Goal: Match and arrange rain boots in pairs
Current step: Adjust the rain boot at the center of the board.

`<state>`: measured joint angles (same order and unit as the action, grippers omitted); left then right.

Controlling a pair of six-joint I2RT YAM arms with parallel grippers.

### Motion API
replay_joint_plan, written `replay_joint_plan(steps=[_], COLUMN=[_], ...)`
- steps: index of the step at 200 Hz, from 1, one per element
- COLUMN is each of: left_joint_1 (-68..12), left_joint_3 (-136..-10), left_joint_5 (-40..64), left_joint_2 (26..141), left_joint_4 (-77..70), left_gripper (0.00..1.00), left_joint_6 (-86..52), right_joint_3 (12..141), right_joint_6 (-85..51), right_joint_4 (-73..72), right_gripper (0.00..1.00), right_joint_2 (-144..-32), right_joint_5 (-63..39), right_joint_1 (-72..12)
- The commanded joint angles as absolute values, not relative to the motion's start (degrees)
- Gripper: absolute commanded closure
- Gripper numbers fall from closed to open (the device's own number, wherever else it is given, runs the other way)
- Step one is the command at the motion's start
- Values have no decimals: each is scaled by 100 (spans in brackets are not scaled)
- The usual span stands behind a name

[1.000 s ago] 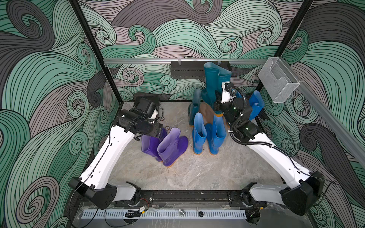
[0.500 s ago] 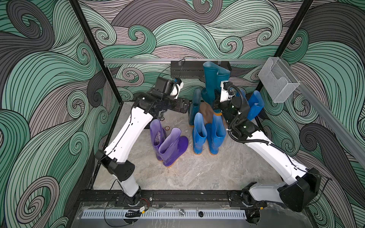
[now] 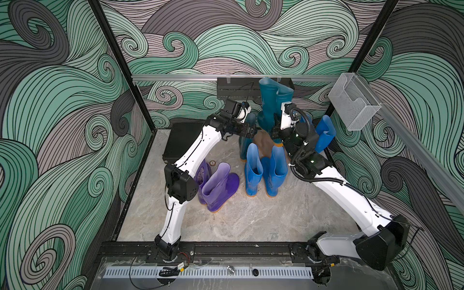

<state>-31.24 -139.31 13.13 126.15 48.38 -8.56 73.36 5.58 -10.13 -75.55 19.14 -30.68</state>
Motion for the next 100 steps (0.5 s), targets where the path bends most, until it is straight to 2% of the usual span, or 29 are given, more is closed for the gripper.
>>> replay_joint_plan(steps=[1, 8, 23, 37, 67, 100], left_joint_1=[-3019, -2998, -2942, -2888, -2792, -2652], left_joint_3=[-14207, -14195, -14194, -14194, -13921, -12519], left_joint_5=[1375, 1364, 1332, 1291, 708, 123], left_joint_2=[12817, 12831, 12859, 12837, 12474, 11484], left_joint_4=[4723, 4648, 4525, 4479, 4474, 3602], left_gripper=[27, 38, 73, 100, 100, 100], left_joint_6=[-1141, -1187, -1304, -1409, -1597, -1930], right_joint_3=[7797, 7833, 7912, 8015, 8420, 8912], right_joint_6=[748, 751, 733, 714, 693, 552], right_joint_4=[-1683, -1657, -1642, -1637, -1406, -1221], right_gripper=[100, 100, 100, 100, 100, 100], right_joint_2=[-7299, -7319, -7377, -7476, -7805, -8352], right_joint_5=[2009, 2004, 1981, 1942, 1954, 1726], right_joint_1=[-3092, -3095, -3096, -3102, -3100, -3103])
